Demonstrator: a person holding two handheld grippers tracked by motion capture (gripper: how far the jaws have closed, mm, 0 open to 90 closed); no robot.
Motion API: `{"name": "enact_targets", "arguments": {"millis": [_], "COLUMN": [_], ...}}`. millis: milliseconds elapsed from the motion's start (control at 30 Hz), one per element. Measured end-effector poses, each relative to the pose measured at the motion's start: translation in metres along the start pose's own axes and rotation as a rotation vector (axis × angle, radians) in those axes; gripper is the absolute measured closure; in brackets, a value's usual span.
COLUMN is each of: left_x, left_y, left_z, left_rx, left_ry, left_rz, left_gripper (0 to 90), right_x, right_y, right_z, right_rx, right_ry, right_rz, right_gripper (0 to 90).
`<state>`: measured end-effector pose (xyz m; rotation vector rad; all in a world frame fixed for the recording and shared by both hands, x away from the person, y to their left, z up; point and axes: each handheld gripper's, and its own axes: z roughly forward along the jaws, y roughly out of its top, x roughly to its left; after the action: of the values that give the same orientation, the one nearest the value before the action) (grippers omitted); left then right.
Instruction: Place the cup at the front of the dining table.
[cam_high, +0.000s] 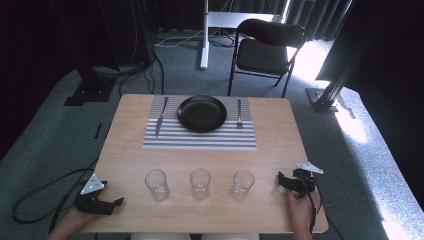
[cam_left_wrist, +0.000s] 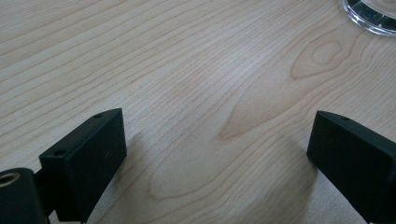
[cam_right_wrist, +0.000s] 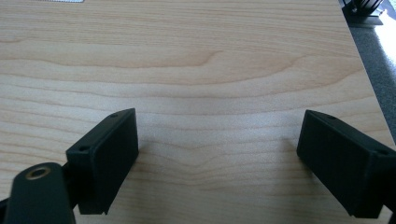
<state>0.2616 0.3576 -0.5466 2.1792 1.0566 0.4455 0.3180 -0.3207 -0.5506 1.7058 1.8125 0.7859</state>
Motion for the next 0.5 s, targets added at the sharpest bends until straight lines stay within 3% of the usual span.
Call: {"name": "enact_targets", "arguments": {"millis": [200,500], "left_x": [-0.004,-0.01], "left_y": [-0.001,0.0], "left_z": [-0.002,-0.004], "left_rx": [-0.004,-0.03], "left_ry": [0.017,-0.025], "left_rz": [0.006,0.002], "left_gripper": [5.1,6.2], "right_x": [0.0,0.0], "right_y": [0.0,0.0], "right_z": [0.0,0.0], "right_rx": [0.0,0.0], "right_ry": [0.0,0.0], "right_rz": [0.0,0.0], "right_gripper": [12.1,12.1]}}
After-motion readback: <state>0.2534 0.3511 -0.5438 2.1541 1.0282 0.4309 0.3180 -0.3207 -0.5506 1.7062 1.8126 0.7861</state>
